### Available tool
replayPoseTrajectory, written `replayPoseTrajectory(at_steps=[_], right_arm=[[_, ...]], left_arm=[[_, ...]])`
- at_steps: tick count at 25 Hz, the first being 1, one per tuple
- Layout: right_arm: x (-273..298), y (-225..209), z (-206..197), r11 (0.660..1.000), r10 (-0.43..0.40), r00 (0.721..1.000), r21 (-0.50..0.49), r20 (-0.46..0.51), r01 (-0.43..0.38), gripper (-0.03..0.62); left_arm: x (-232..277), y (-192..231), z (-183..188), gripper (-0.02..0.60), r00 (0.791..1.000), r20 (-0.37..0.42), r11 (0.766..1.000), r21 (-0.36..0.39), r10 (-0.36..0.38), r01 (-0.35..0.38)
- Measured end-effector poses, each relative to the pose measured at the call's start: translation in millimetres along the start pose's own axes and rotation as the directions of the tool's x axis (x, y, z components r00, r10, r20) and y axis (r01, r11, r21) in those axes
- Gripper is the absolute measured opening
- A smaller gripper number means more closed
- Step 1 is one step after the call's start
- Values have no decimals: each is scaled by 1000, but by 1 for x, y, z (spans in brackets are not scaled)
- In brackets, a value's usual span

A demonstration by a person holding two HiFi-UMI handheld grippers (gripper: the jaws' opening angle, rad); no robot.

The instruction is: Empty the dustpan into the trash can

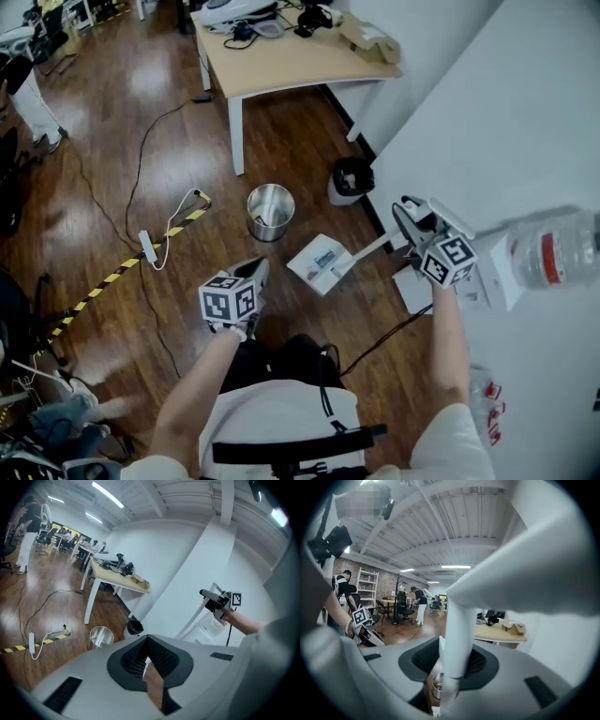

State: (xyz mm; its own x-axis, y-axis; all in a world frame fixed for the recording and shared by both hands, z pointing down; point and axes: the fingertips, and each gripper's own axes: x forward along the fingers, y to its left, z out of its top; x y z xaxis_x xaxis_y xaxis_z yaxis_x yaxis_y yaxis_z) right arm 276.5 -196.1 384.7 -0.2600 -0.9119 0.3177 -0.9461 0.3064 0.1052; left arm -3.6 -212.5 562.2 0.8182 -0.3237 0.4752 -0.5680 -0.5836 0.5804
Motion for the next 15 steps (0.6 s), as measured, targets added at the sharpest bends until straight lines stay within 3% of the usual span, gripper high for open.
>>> replayPoseTrajectory(at_steps=[8,15], right_arm=[[49,-41,68,994,97,993,-55,68,-93,130],[89,-79,122,974,216,967,-101,136,-204,129]], left_arm=[[17,27,39,-11,997,48,998,-31,57,-55],[38,47,68,-11,984,113,986,-108,139,-127]])
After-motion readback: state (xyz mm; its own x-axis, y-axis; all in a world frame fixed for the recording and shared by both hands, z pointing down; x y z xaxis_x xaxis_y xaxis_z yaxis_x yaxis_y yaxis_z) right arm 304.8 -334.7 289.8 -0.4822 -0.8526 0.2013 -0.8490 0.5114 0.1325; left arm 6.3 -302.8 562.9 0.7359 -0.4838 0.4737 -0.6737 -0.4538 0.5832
